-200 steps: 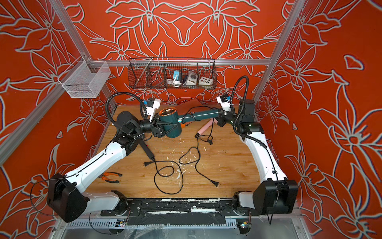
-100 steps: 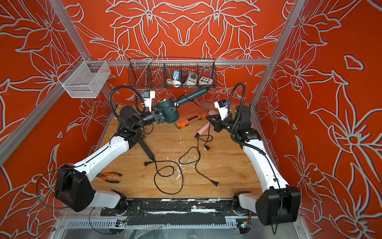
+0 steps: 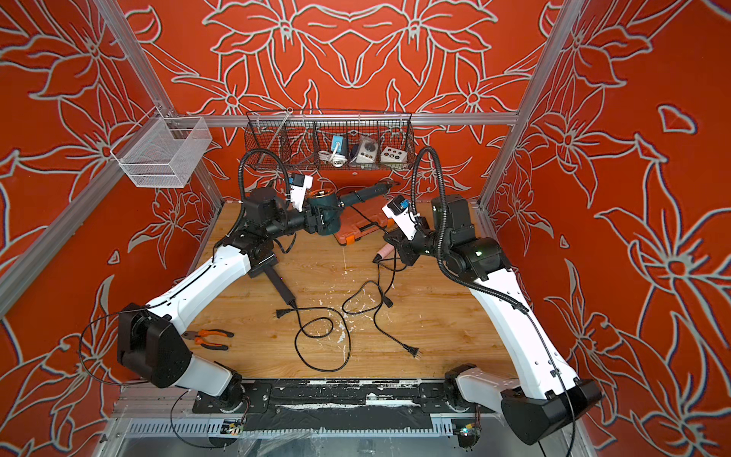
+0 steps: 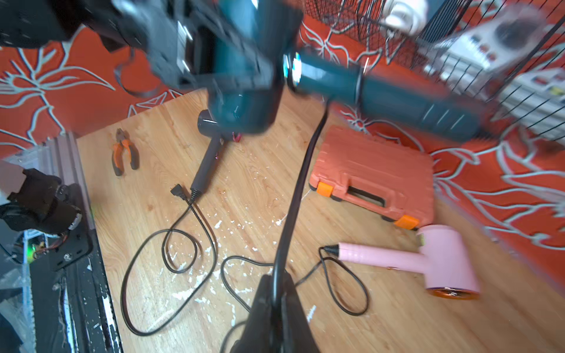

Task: Wrap the cord around the hair dryer
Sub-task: Wrap the power cord around the hair dryer.

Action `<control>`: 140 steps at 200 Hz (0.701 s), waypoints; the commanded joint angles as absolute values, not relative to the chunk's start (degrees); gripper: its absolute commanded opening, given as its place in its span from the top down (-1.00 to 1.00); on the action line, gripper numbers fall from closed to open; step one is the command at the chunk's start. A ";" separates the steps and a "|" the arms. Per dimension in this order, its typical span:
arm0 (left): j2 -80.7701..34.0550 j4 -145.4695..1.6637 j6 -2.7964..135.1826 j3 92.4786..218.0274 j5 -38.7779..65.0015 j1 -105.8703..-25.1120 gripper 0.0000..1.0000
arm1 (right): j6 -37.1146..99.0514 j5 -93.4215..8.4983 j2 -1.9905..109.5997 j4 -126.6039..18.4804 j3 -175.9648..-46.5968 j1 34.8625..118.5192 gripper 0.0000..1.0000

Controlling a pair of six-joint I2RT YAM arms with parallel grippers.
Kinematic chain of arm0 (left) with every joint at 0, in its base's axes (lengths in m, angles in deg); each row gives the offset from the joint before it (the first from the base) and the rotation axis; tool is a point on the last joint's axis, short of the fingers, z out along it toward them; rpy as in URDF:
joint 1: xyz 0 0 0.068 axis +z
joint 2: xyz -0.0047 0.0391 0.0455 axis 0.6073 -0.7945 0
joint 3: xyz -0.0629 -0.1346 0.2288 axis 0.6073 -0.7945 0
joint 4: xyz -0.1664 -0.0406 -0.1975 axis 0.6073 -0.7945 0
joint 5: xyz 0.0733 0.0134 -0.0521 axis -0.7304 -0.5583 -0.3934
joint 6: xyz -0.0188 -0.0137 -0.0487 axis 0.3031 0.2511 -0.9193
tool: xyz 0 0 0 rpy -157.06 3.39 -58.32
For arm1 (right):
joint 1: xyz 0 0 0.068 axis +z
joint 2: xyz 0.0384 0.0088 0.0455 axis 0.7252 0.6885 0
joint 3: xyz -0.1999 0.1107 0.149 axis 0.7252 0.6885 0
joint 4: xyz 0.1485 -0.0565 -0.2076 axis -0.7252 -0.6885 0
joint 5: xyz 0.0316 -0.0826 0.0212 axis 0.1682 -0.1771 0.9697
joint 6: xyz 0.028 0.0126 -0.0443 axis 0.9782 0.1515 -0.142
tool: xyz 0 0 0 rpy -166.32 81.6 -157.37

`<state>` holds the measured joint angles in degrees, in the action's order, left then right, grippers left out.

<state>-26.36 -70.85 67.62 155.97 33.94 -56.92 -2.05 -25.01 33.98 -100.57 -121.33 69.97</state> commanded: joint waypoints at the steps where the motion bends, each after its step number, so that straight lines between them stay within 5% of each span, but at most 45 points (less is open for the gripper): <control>1: -26.00 -76.20 73.95 156.11 30.21 -57.00 1.00 | -8.10 -29.85 34.88 -111.00 -127.90 71.80 1.00; 86: -19.63 -92.94 83.58 151.30 29.69 -67.58 1.00 | -27.65 -54.69 44.79 -116.25 -147.29 75.74 1.00; 140: -15.23 -104.40 90.62 152.10 33.38 -70.41 1.00 | -37.53 -55.85 47.62 -110.38 -146.24 75.79 1.00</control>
